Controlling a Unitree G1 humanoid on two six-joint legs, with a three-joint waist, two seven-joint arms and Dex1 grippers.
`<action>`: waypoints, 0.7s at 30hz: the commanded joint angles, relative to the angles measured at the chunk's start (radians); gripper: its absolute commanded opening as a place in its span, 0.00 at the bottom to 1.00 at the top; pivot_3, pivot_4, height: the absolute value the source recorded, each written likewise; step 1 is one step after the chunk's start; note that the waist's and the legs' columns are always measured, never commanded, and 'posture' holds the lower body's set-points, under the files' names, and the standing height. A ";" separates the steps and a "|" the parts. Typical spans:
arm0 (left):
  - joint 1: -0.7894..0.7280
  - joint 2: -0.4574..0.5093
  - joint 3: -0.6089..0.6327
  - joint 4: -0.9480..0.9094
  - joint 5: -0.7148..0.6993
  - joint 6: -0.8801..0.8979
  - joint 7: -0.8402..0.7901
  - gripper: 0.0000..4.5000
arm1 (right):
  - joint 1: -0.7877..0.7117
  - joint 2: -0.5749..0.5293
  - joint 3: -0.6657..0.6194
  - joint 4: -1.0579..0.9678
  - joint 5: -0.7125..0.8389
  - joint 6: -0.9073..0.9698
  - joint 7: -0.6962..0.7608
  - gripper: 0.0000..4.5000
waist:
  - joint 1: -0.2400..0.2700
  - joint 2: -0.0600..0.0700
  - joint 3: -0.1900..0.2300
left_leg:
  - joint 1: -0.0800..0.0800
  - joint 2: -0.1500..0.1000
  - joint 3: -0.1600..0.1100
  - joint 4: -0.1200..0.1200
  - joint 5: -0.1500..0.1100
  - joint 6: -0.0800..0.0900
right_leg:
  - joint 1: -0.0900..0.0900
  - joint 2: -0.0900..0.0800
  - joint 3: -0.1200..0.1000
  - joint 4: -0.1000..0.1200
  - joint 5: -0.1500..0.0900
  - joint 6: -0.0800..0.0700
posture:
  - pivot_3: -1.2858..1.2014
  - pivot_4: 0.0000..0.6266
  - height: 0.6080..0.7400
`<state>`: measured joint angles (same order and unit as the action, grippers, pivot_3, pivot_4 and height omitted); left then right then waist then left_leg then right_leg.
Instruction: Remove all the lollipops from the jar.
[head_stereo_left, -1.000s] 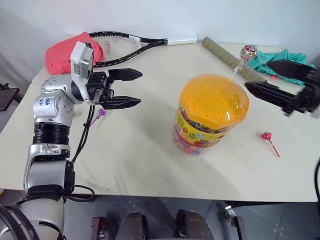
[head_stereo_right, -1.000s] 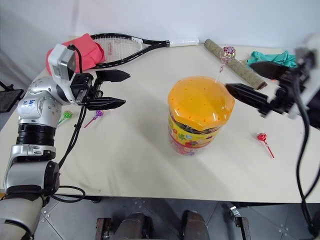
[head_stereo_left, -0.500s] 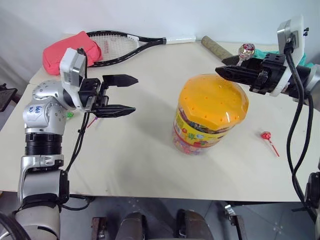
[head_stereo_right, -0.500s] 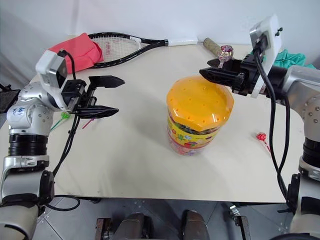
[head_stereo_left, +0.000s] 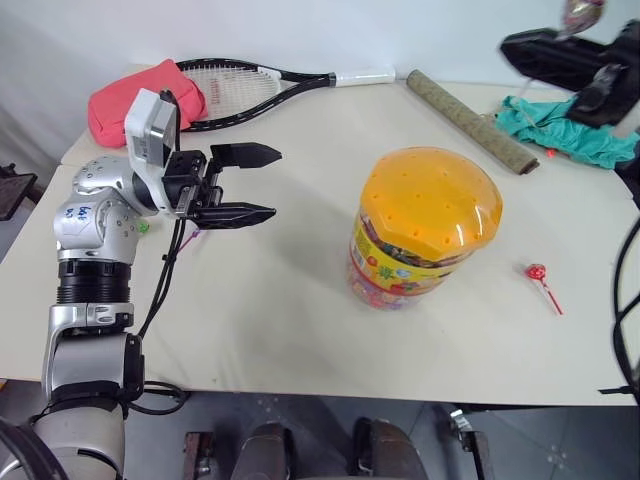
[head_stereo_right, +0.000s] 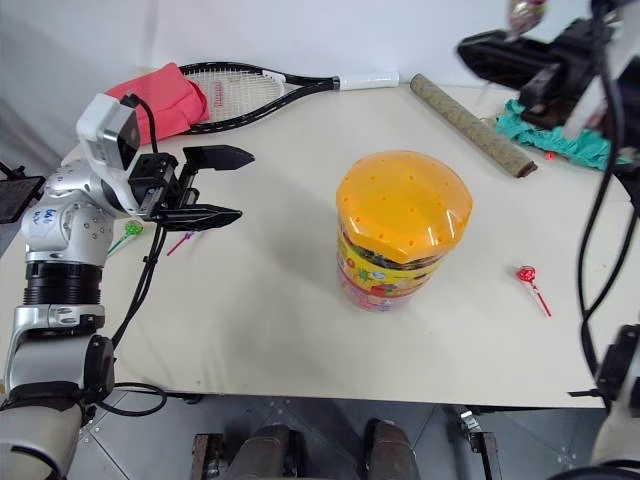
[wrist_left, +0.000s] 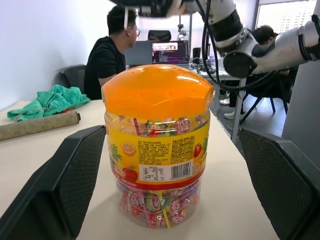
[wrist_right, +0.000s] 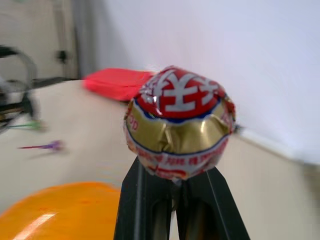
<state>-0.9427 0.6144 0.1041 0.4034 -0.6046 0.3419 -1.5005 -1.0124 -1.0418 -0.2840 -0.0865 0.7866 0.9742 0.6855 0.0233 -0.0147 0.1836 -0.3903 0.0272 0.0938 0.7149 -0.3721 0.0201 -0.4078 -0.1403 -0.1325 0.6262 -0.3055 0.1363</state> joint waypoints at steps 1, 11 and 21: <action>-0.028 0.003 0.004 -0.011 -0.006 -0.018 -0.051 1.00 | 0.026 -0.098 -0.040 0.053 -0.058 0.040 -0.014 0.00 | -0.002 0.000 0.000 | -0.001 0.000 0.000 0.000 0.000 0.000 | -0.001 0.000 0.000 0.000 0.000 0.000 | 0.52 0.24 1.00; 0.011 0.041 0.010 -0.054 -0.022 0.009 -0.057 1.00 | 0.516 -0.227 -0.059 0.336 -0.283 -0.028 0.048 0.00 | 0.001 -0.001 -0.001 | -0.001 0.000 0.002 -0.001 0.000 0.000 | -0.002 -0.001 0.000 0.001 0.000 0.000 | 0.52 0.24 1.00; 0.034 0.100 0.027 -0.083 -0.046 0.046 -0.072 1.00 | 0.623 -0.159 -0.021 0.648 -0.435 -0.153 -0.008 0.00 | -0.020 0.010 -0.002 | 0.000 0.000 0.004 0.000 0.000 0.001 | -0.002 -0.001 0.001 0.002 0.000 0.001 | 0.52 0.24 1.00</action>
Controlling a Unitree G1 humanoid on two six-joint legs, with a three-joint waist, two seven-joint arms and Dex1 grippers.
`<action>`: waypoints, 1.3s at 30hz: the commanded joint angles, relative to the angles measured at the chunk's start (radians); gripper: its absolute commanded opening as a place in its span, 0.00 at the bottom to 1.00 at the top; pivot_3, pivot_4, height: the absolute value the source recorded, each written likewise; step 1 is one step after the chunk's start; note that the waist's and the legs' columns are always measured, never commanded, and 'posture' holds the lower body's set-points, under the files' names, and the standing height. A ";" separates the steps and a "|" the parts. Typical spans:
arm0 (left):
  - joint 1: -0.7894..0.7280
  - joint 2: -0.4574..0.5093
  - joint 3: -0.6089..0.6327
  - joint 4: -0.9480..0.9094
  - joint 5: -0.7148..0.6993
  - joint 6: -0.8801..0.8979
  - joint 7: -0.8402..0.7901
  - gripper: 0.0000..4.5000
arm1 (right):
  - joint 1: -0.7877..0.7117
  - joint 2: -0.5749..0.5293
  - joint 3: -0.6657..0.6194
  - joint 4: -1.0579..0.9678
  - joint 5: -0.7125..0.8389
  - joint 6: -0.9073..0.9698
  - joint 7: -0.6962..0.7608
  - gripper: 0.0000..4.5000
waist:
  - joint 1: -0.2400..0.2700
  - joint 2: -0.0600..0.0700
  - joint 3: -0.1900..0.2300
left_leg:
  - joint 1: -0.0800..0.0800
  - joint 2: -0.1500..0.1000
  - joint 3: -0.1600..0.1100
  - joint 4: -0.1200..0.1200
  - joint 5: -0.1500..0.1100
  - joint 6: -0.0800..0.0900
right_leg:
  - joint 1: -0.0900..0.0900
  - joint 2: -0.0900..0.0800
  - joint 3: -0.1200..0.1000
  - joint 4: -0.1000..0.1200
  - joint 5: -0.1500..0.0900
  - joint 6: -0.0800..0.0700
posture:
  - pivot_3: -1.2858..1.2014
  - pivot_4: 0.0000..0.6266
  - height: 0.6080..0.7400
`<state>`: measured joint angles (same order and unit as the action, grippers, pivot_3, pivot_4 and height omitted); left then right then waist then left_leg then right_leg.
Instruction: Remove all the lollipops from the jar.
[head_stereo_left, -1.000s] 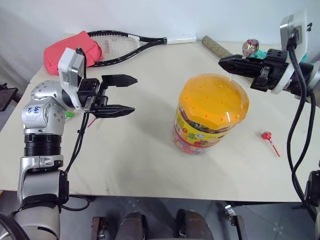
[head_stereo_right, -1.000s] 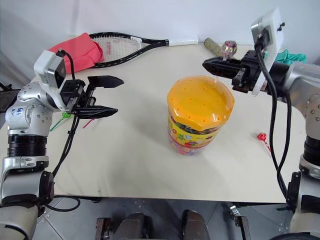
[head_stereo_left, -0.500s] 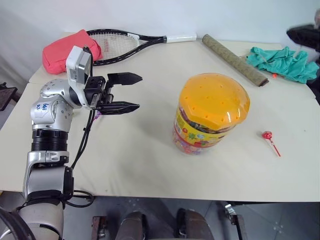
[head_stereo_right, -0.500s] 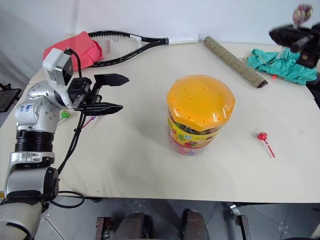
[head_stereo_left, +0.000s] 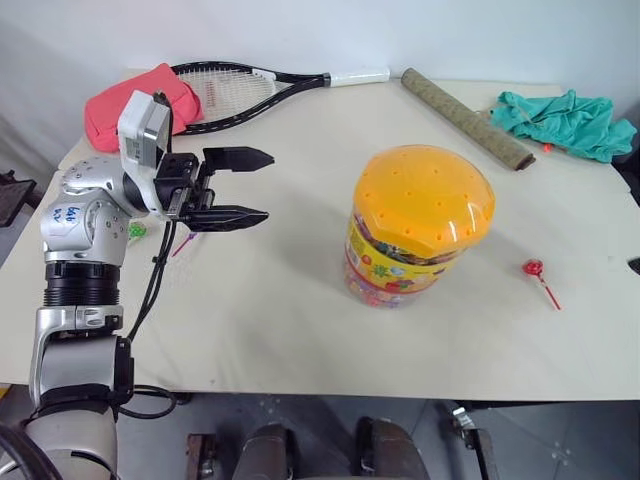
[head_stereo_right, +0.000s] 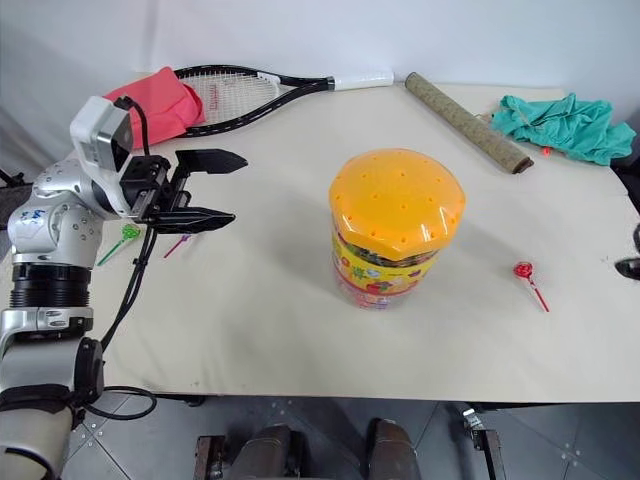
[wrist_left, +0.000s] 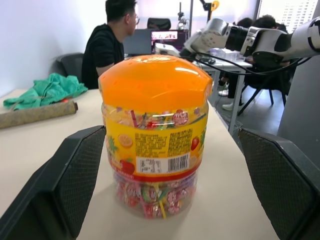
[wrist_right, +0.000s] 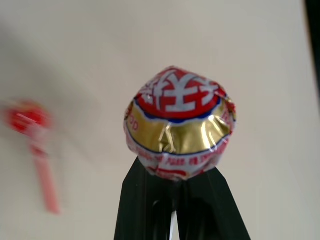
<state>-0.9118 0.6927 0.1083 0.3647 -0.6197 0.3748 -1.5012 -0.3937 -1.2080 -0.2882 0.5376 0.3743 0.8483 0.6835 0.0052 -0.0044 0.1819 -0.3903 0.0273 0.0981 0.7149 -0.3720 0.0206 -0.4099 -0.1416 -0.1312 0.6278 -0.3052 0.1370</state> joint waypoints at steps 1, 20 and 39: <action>0.005 0.026 0.025 -0.047 -0.035 0.017 -0.068 1.00 | 0.005 0.018 -0.020 0.033 -0.026 -0.027 -0.009 0.00 | -0.006 0.000 0.000 | 0.000 0.000 0.000 0.000 0.000 0.000 | 0.000 0.000 0.000 0.000 0.000 0.000 | 0.52 0.24 1.00; -0.034 0.011 0.005 0.022 0.014 0.082 0.038 1.00 | 0.199 0.075 -0.239 -0.230 0.020 0.051 -0.002 0.91 | -0.003 0.002 0.000 | 0.000 0.000 -0.001 0.000 0.000 0.000 | 0.000 0.000 0.000 0.000 0.000 0.000 | 0.52 0.24 1.00; 0.138 -0.024 0.029 0.013 0.087 0.138 0.236 1.00 | 0.547 0.313 -0.224 -1.097 0.239 -0.194 0.286 0.98 | 0.021 0.000 0.000 | 0.000 -0.001 -0.003 0.002 0.000 0.000 | 0.002 0.000 0.001 0.000 0.000 0.001 | 0.52 0.24 1.00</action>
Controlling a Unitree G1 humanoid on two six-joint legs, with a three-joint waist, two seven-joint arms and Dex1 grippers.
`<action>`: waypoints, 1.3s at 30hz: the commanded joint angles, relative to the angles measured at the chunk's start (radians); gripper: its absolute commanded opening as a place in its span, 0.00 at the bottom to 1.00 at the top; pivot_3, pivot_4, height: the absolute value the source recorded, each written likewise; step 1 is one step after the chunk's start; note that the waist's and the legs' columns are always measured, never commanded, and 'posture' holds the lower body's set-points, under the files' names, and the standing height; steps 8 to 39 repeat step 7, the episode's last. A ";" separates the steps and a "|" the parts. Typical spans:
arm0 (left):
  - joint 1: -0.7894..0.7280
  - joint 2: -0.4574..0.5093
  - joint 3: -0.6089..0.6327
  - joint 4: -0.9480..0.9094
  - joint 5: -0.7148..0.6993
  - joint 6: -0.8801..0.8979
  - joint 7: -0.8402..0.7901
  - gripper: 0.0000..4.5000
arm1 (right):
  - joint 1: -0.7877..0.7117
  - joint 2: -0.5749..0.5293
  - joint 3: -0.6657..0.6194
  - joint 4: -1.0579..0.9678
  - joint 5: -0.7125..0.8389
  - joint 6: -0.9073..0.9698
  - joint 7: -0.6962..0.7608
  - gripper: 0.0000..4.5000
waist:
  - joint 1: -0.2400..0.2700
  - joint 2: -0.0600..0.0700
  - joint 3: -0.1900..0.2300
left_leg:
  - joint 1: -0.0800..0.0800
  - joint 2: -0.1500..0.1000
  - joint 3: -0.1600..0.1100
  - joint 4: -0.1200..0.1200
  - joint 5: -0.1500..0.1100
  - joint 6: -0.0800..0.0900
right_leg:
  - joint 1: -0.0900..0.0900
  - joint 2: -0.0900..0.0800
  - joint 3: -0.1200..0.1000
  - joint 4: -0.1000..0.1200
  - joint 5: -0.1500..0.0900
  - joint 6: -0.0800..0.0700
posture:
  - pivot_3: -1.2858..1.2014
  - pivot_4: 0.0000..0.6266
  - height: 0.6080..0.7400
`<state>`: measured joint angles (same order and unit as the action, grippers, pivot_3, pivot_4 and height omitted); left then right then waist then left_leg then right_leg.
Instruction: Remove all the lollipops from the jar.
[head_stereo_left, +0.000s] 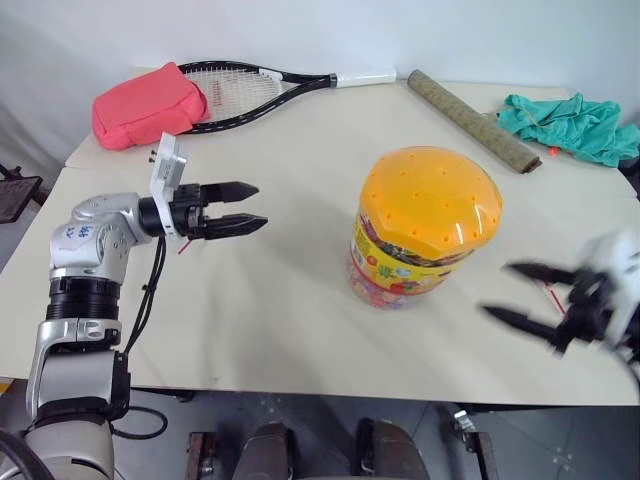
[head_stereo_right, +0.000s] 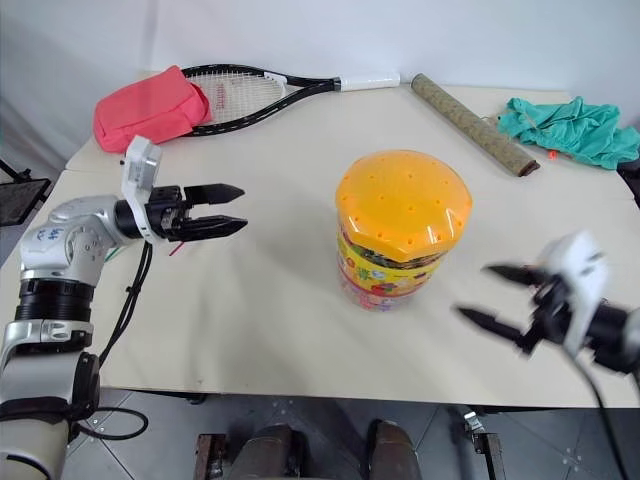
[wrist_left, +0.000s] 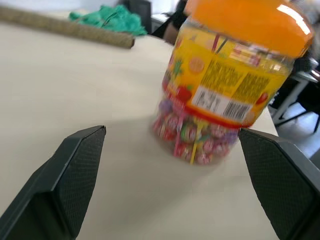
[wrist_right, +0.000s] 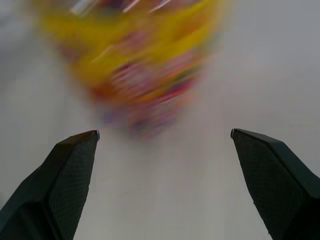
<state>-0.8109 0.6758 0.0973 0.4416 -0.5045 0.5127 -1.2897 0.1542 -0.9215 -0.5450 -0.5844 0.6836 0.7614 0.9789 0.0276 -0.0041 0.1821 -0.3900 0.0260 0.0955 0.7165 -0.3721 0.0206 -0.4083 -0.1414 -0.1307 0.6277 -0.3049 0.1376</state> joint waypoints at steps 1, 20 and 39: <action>0.066 -0.014 0.055 -0.088 -0.039 0.005 0.041 1.00 | -0.018 0.048 0.051 0.060 -0.089 -0.130 -0.041 0.98 | -0.002 0.000 0.000 | 0.000 0.000 0.000 0.000 0.000 0.000 | 0.000 0.000 0.000 0.000 0.000 0.000 | 0.52 0.24 1.00; 0.252 -0.044 0.138 -0.299 -0.112 0.080 0.155 1.00 | -0.063 0.135 0.085 0.135 -0.108 -0.171 -0.121 0.98 | -0.001 0.000 0.000 | 0.001 0.000 -0.001 0.002 0.000 0.000 | 0.001 0.000 0.000 0.001 0.000 0.001 | 0.52 0.24 1.00; 0.252 -0.044 0.138 -0.299 -0.112 0.080 0.155 1.00 | -0.063 0.135 0.085 0.135 -0.108 -0.171 -0.121 0.98 | -0.001 0.000 0.000 | 0.001 0.000 -0.001 0.002 0.000 0.000 | 0.001 0.000 0.000 0.001 0.000 0.001 | 0.52 0.24 1.00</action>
